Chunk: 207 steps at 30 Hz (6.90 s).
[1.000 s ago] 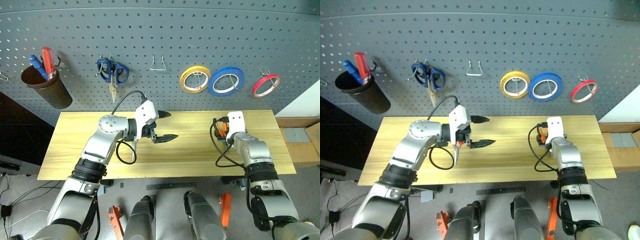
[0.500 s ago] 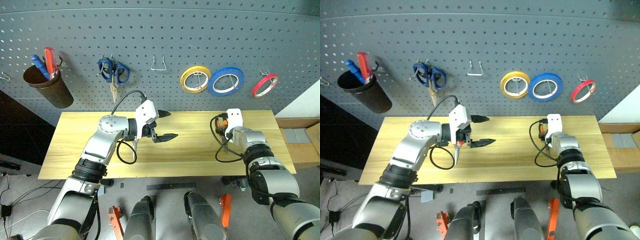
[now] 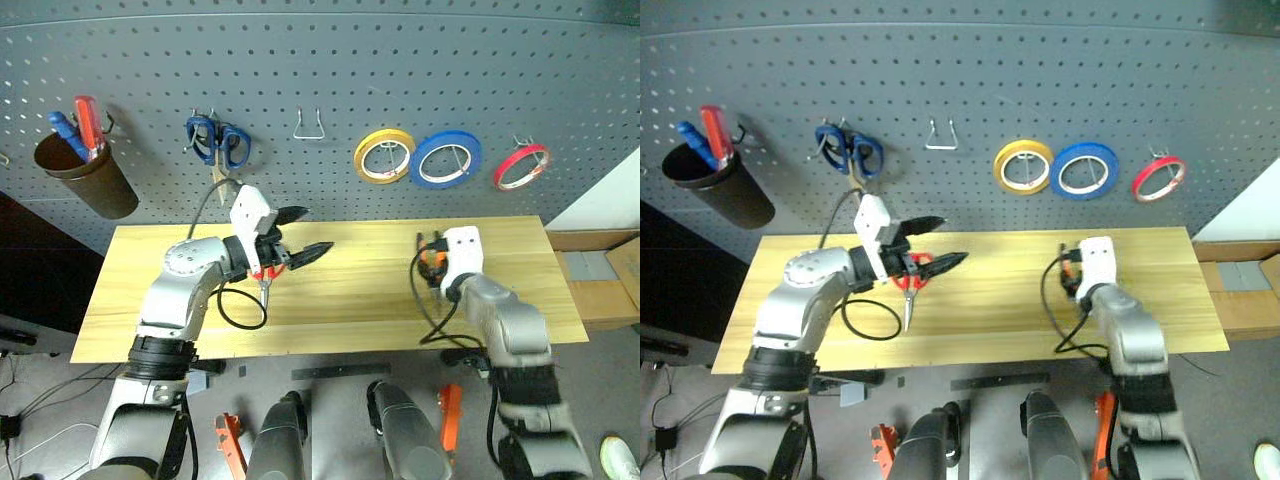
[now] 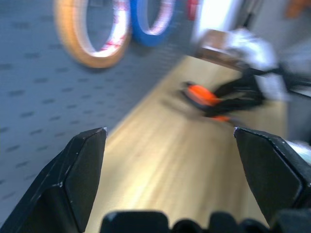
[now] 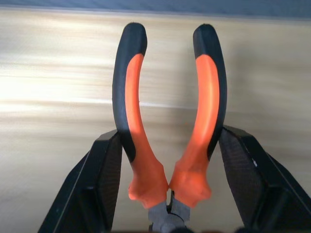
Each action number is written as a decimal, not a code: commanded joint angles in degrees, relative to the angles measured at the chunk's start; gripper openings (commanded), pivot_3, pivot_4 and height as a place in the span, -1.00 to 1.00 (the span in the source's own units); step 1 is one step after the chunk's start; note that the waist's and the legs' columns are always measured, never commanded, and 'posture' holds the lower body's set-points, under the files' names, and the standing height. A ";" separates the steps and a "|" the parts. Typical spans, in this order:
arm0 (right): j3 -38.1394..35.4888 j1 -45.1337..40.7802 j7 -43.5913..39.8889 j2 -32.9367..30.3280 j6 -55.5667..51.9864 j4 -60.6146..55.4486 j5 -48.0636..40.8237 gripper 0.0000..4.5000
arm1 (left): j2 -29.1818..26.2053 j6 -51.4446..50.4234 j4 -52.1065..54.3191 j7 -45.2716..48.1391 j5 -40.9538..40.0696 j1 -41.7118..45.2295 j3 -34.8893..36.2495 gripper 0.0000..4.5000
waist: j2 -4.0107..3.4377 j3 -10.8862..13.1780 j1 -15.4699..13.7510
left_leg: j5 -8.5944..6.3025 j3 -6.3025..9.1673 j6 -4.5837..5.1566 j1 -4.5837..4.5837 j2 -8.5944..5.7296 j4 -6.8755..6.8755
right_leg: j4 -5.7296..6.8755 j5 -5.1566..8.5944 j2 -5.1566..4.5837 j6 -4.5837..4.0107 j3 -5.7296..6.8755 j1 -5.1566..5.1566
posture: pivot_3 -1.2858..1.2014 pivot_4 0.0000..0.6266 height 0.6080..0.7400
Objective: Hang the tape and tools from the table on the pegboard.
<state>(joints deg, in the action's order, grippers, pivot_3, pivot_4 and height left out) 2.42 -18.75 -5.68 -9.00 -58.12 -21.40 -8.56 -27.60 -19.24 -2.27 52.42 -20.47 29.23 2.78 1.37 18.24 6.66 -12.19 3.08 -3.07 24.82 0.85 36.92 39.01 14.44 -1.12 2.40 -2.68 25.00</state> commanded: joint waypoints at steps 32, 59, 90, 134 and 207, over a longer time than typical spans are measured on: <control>-0.20 -51.12 4.45 15.82 40.78 33.74 4.48 0.13 | -6.98 -6.14 17.09 -8.76 -14.48 -10.11 15.00 1.00 | 0.94 -0.67 -3.46 | 0.03 -0.03 -0.04 0.14 -0.03 -0.05 | -0.02 -0.07 -0.21 -0.12 0.17 0.20 | 0.04 -0.27 1.00; 3.49 -41.52 6.62 12.27 58.05 46.49 15.37 0.13 | -5.18 -3.49 13.63 -7.66 -12.51 -5.12 9.91 1.00 | 0.95 -0.67 -3.76 | 0.04 -0.04 -0.06 0.13 -0.08 0.00 | 0.02 -0.09 -0.19 -0.16 0.17 0.19 | 0.03 -0.21 1.00; 16.01 -17.38 -17.92 6.65 4.17 2.84 5.16 0.99 | 0.77 -26.66 -0.65 -31.77 5.49 -6.65 -0.10 1.00 | 0.95 -0.73 -3.29 | 0.05 0.06 -0.07 0.08 -0.11 0.10 | 0.12 -0.12 -0.08 -0.20 0.22 0.13 | -0.01 -0.13 1.00; 13.61 -17.17 -26.11 -11.18 2.94 -14.13 -5.95 1.00 | 6.54 -9.10 6.78 -34.15 11.80 -16.90 2.56 -0.52 | 1.01 -1.00 -2.88 | 0.05 0.06 -0.08 0.03 -0.01 0.06 | 0.03 -0.12 -0.22 -0.20 0.20 0.05 | -0.05 -0.13 1.00; 22.36 -24.30 -10.02 3.90 -3.86 0.38 -3.31 1.00 | -5.47 -8.99 -46.42 -25.58 14.71 12.04 7.91 0.98 | 1.02 -0.94 -2.52 | 0.04 0.10 -0.06 0.04 -0.14 0.07 | 0.04 -0.12 -0.10 -0.19 0.32 0.06 | -0.06 0.02 1.00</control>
<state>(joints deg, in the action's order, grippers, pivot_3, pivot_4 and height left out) 23.94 -42.02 -14.98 -5.23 -62.29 -19.34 -12.25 -32.72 -28.56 -46.39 27.06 -5.64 39.54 10.44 2.39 17.30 4.13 -12.15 3.18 -3.13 24.86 0.72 37.00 39.05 14.33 -1.22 2.21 -2.36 25.06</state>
